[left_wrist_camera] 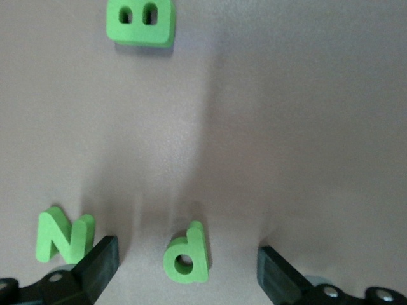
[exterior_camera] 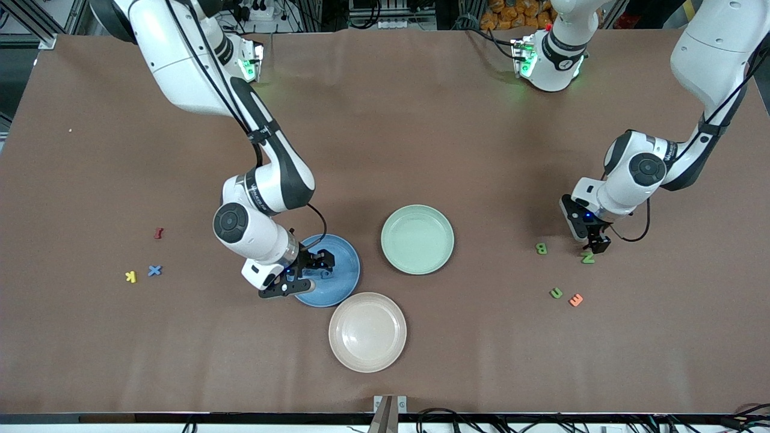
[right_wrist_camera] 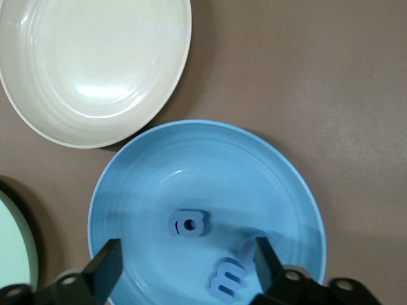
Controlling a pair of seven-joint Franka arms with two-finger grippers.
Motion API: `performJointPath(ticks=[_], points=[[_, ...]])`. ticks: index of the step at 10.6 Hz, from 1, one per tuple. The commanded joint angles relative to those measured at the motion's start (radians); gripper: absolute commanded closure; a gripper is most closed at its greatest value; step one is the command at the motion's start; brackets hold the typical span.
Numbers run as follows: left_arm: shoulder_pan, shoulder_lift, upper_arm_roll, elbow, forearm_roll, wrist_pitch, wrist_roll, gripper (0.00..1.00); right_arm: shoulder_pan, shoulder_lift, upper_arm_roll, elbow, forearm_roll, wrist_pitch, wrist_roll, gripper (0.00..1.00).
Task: Sort letters by color into matching plates
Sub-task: 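Carry the blue C onto the blue plate and release it, then move the right gripper to the blue X while the left gripper grasps green d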
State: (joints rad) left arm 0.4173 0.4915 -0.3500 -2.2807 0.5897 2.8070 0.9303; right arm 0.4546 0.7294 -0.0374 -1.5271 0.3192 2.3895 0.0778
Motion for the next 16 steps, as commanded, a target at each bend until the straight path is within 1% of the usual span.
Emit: performJointPath(ticks=[1, 3, 6, 8, 9, 10, 11, 12, 14, 15, 16], points=[[0.032, 0.004, -0.036, 0.004, 0.019, 0.006, -0.028, 0.0, -0.016, 0.004, -0.03, 0.019, 0.014, -0.004, -0.085, 0.0], [0.047, 0.002, -0.053, 0.003, 0.019, 0.006, -0.028, 0.0, -0.048, -0.004, -0.071, 0.012, 0.017, -0.013, -0.203, 0.0], [0.058, -0.001, -0.058, 0.0, 0.019, 0.006, -0.036, 0.0, -0.14, -0.033, -0.088, -0.007, 0.011, -0.093, -0.376, 0.0], [0.058, -0.002, -0.058, -0.002, 0.019, 0.006, -0.053, 0.33, -0.178, -0.041, -0.125, -0.014, 0.011, -0.13, -0.441, 0.0], [0.058, -0.002, -0.058, -0.002, 0.019, 0.006, -0.054, 0.41, -0.2, -0.042, -0.131, -0.018, 0.009, -0.134, -0.461, 0.0], [0.06, -0.001, -0.058, -0.002, 0.019, 0.006, -0.056, 0.53, -0.209, -0.044, -0.16, -0.04, -0.014, -0.144, -0.464, 0.0], [0.06, -0.002, -0.058, -0.002, 0.019, 0.006, -0.065, 0.62, -0.211, -0.05, -0.195, -0.062, -0.037, -0.145, -0.463, 0.0], [0.06, -0.002, -0.058, -0.003, 0.019, 0.006, -0.073, 0.69, -0.223, -0.056, -0.217, -0.089, -0.04, -0.144, -0.461, 0.0], [0.06, -0.004, -0.058, -0.003, 0.019, 0.005, -0.074, 0.95, -0.27, -0.09, -0.22, -0.148, -0.042, -0.139, -0.463, 0.0], [0.06, -0.011, -0.058, -0.003, 0.019, 0.003, -0.074, 1.0, -0.295, -0.106, -0.22, -0.172, -0.051, -0.141, -0.463, 0.0], [0.06, -0.022, -0.058, -0.002, 0.019, 0.0, -0.076, 1.0, -0.31, -0.108, -0.22, -0.177, -0.087, -0.141, -0.464, 0.0]])
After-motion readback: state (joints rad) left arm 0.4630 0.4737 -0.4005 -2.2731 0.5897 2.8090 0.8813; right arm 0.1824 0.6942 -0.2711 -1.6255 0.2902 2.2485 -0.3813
